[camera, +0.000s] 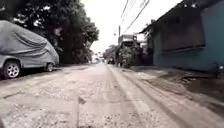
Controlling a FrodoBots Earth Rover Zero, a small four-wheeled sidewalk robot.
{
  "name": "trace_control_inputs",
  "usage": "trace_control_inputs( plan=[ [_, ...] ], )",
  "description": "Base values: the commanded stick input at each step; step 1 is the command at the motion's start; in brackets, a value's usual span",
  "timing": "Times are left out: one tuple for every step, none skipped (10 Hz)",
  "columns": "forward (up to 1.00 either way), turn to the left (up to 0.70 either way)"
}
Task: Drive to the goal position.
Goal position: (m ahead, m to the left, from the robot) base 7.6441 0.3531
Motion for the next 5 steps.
trace_control_inputs(
  plan=[
    [1.00,0.00],
    [1.00,0.00],
    [1.00,0.00],
    [1.00,0.00],
    [1.00,0.27]
  ],
)
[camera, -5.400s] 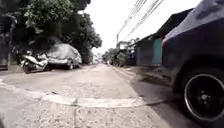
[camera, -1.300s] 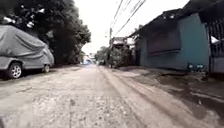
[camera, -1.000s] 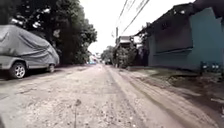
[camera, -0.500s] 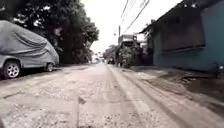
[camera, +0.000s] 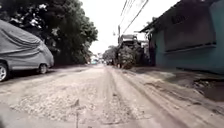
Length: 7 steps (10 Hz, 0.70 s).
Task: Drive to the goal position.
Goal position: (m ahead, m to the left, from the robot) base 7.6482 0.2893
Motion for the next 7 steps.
trace_control_inputs(
  plan=[
    [1.00,0.27],
    [1.00,0.27],
    [1.00,0.27],
    [1.00,0.27],
    [1.00,0.27],
    [1.00,0.02],
    [1.00,0.00]
  ],
)
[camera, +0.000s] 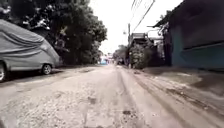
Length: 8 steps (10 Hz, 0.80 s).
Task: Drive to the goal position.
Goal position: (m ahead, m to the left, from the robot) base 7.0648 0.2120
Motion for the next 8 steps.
trace_control_inputs(
  plan=[
    [1.00,0.00],
    [1.00,0.00],
    [1.00,0.00],
    [1.00,0.00],
    [1.00,0.00],
    [1.00,0.00],
    [1.00,0.00],
    [1.00,0.00]
  ],
)
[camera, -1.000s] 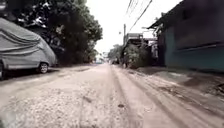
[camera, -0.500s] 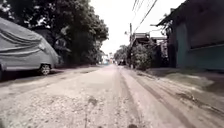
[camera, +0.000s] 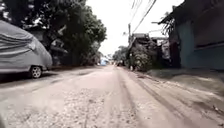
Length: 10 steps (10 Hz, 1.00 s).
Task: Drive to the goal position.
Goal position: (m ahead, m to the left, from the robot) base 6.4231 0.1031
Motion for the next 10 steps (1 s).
trace_control_inputs(
  plan=[
    [1.00,0.00],
    [1.00,0.00],
    [1.00,0.00],
    [1.00,0.00],
    [1.00,0.00],
    [1.00,0.00],
    [1.00,0.00],
    [1.00,0.00],
    [1.00,0.00],
    [1.00,0.00]
  ],
)
